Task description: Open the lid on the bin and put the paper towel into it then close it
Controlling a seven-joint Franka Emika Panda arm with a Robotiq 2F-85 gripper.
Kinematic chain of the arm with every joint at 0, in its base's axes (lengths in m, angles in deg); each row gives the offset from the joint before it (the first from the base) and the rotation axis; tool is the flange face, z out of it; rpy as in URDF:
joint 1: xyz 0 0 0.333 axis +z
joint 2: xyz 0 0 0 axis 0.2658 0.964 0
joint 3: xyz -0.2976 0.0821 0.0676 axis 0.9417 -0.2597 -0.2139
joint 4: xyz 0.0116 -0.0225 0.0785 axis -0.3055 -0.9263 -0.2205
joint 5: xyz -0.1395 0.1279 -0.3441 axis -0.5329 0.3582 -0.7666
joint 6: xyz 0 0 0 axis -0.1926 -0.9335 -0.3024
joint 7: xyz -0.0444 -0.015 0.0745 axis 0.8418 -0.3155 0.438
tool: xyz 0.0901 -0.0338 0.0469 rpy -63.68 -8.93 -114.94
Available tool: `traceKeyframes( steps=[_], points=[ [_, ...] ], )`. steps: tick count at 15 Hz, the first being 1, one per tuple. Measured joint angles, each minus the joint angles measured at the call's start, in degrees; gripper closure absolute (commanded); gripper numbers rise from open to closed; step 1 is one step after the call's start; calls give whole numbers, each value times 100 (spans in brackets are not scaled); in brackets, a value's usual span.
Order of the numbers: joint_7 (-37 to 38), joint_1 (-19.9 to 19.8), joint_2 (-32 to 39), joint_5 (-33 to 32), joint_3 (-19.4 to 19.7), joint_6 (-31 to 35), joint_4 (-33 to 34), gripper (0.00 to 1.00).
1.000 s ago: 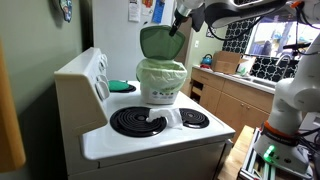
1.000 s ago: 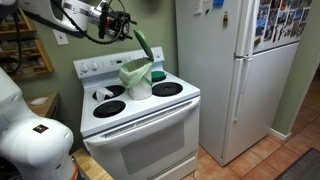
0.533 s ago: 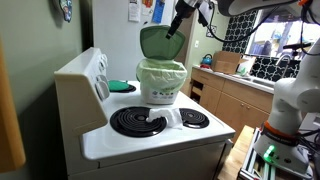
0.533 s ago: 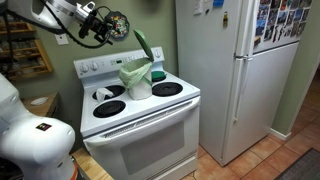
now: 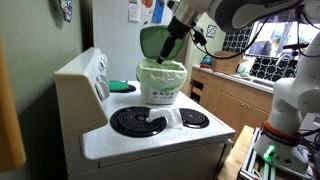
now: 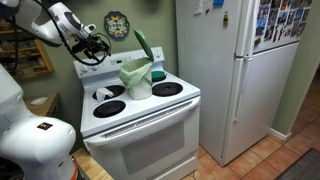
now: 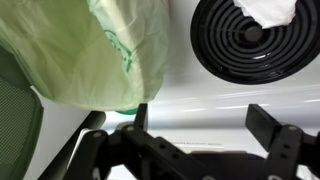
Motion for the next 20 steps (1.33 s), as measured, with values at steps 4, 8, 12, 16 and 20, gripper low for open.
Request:
traceKeyframes(
  steps=[4,8,12,16,20],
  points=[
    [-7,0,48,35,0,41,-9,0],
    [-5,-27,53,38,-19,41,6,0],
    [144,-37,276,93,-95,39,8,0],
    [473,-32,608,109,-172,38,10,0],
    [616,-4,973,226,-189,46,9,0]
  ],
)
